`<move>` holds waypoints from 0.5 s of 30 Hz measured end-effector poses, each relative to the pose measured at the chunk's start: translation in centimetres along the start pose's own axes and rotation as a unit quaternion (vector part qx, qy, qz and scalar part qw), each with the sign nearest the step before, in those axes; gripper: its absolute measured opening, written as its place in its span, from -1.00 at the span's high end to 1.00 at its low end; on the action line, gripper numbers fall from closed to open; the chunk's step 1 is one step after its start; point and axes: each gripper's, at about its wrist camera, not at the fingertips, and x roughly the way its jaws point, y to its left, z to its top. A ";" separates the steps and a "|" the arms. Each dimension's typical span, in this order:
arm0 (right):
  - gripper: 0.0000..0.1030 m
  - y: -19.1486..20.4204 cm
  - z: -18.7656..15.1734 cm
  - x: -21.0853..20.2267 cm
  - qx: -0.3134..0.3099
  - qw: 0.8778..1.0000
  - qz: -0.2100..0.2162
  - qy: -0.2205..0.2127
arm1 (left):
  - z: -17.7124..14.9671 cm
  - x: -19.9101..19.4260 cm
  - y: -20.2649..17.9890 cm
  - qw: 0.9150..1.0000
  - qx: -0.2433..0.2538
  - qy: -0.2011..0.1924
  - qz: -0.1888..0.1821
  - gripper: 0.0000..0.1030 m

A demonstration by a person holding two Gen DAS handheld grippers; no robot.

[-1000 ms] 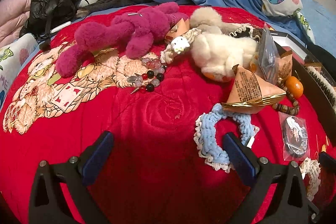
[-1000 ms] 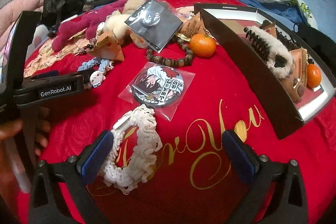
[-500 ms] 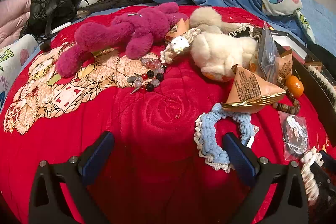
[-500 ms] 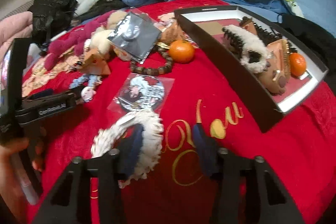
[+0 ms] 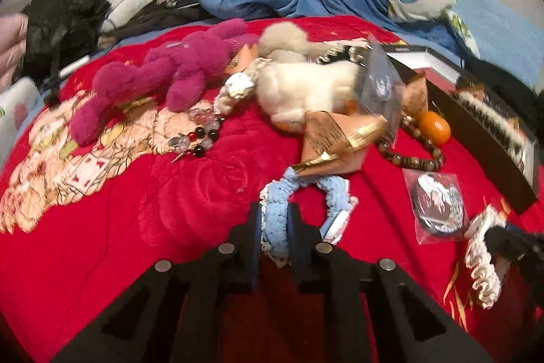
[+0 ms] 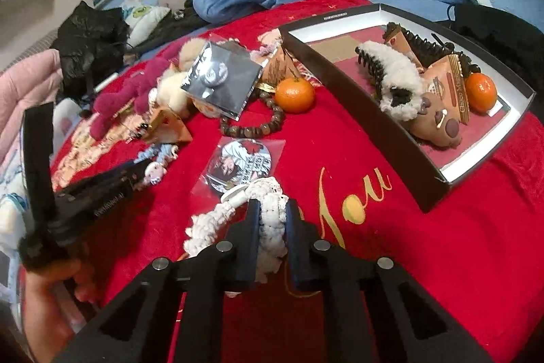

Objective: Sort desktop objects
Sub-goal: 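Grasp the white lace scrunchie with the right tool, then grasp the blue scrunchie with the left tool while the right tool holds the white scrunchie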

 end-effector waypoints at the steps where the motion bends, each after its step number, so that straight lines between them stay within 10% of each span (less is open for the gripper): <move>1: 0.71 0.1 0.0 -0.1 0.000 1.000 0.002 -0.002 | 0.0 -0.1 -0.3 1.000 0.005 -0.002 0.004 0.72; 15: 0.72 -0.5 0.5 -2.2 -0.003 0.999 0.031 -0.033 | -1.6 -4.8 -0.3 0.999 -0.002 -0.043 -0.018 0.75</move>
